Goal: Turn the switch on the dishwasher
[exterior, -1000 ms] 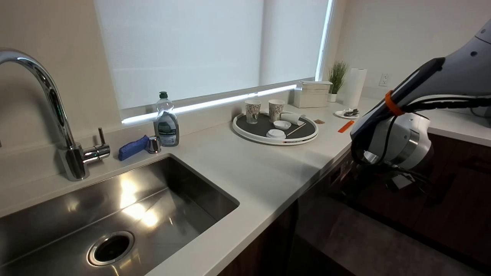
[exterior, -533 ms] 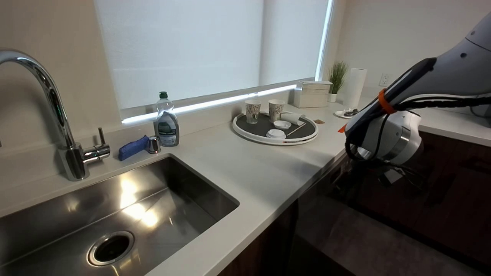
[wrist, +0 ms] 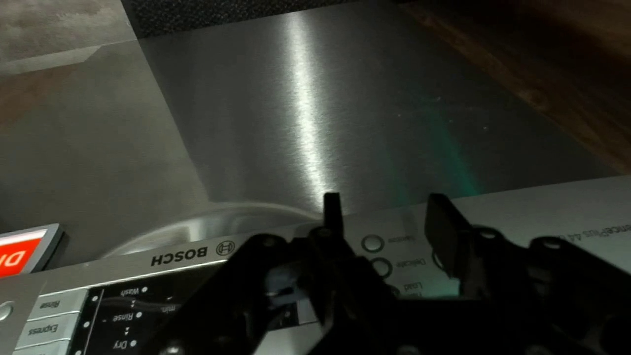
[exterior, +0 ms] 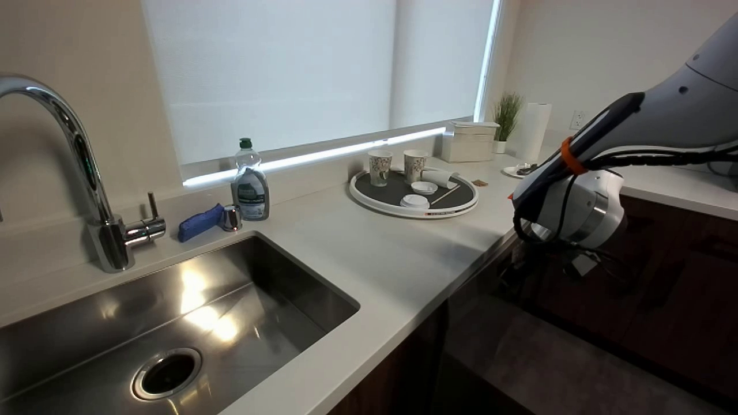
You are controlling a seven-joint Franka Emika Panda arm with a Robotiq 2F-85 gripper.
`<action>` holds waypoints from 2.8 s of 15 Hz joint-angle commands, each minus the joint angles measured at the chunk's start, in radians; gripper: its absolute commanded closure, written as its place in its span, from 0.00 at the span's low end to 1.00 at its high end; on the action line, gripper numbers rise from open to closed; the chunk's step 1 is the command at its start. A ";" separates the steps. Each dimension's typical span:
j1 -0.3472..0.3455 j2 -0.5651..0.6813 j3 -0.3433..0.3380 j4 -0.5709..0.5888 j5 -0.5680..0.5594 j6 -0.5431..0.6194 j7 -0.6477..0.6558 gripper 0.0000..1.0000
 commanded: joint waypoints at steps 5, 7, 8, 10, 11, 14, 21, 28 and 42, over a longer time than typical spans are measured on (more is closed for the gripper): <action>-0.025 0.034 0.051 0.045 0.041 0.029 -0.083 1.00; -0.035 0.034 0.065 0.052 0.056 0.032 -0.104 1.00; -0.038 0.033 0.069 0.054 0.060 0.033 -0.112 1.00; -0.045 0.036 0.077 0.061 0.067 0.036 -0.127 1.00; -0.048 0.036 0.080 0.062 0.070 0.038 -0.133 1.00; -0.051 0.036 0.080 0.062 0.068 0.042 -0.138 1.00; -0.059 0.041 0.088 0.068 0.078 0.047 -0.146 1.00; -0.077 0.049 0.117 0.076 0.101 0.095 -0.160 1.00; -0.122 0.073 0.170 0.109 0.145 0.093 -0.177 1.00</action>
